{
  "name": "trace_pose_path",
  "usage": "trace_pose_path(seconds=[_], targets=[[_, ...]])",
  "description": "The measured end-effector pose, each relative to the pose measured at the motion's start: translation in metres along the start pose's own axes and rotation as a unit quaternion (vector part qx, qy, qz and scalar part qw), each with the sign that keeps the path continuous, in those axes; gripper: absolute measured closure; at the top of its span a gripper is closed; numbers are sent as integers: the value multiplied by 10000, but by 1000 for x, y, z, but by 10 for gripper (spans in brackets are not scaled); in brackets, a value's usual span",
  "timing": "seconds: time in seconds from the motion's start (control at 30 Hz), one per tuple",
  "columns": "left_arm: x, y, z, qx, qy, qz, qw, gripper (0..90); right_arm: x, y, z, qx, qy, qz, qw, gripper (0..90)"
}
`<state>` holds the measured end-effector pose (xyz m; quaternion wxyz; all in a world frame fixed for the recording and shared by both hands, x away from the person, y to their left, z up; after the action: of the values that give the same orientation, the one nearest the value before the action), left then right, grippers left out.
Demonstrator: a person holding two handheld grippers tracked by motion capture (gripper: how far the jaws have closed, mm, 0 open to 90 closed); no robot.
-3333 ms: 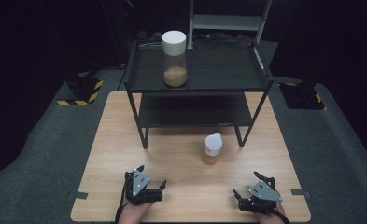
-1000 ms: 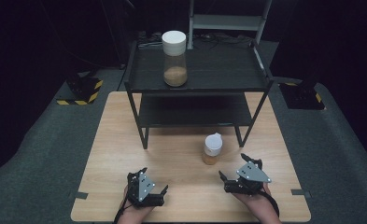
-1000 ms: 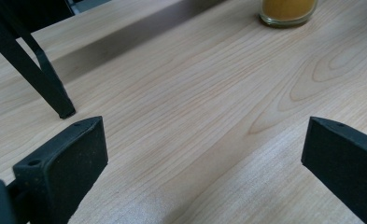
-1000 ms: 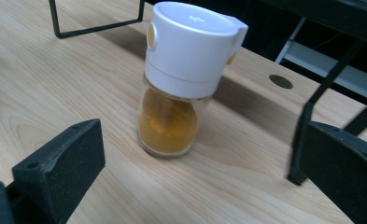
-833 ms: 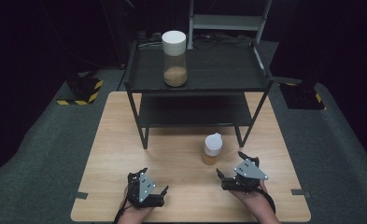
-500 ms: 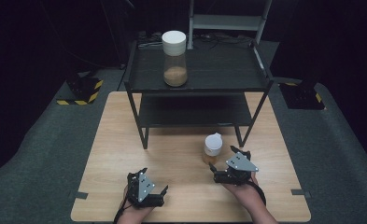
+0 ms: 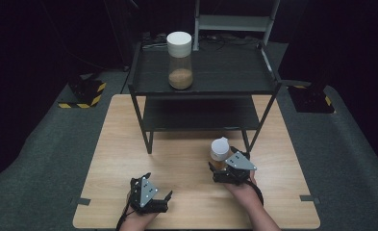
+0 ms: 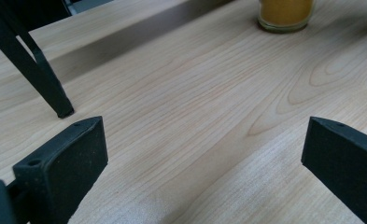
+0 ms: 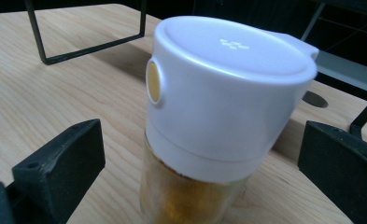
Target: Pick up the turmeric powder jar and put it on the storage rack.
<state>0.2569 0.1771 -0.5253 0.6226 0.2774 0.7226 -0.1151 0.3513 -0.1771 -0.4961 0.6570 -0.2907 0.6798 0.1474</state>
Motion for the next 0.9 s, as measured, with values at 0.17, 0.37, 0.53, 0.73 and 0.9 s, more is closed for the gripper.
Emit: trace_pose_path(seconds=[0.17, 0.37, 0.53, 0.73, 0.9], targets=[[0, 0, 0, 15, -26, 21, 10000, 7, 4, -2, 6, 9, -71, 189, 9998, 32], [0, 1, 0, 12, -14, 15, 10000, 7, 9, -6, 7, 20, -214, 407, 9989, 116], [0, 1, 0, 3, -13, 15, 10000, 7, 11, -9, 7, -8, -323, 492, 9983, 187], [0, 0, 0, 1, -26, 34, 10000, 7, 15, -12, 9, -117, -432, 692, 9966, 274], [1, 0, 0, -2, -36, 12, 10000, 7, 17, -12, 9, -131, -525, 764, 9956, 294]])
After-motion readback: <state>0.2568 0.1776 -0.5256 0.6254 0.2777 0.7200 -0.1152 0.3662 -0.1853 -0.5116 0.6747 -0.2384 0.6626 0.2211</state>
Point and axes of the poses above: each handheld gripper's, and its own axes: z roughly forward along the jaws, x roughly out of its underside, y roughly to its left, the point moved 10 cm from there along z, roughly forward along the jaws, and after that the axes turned 15 degrees about -y, right-handed, at the moved point
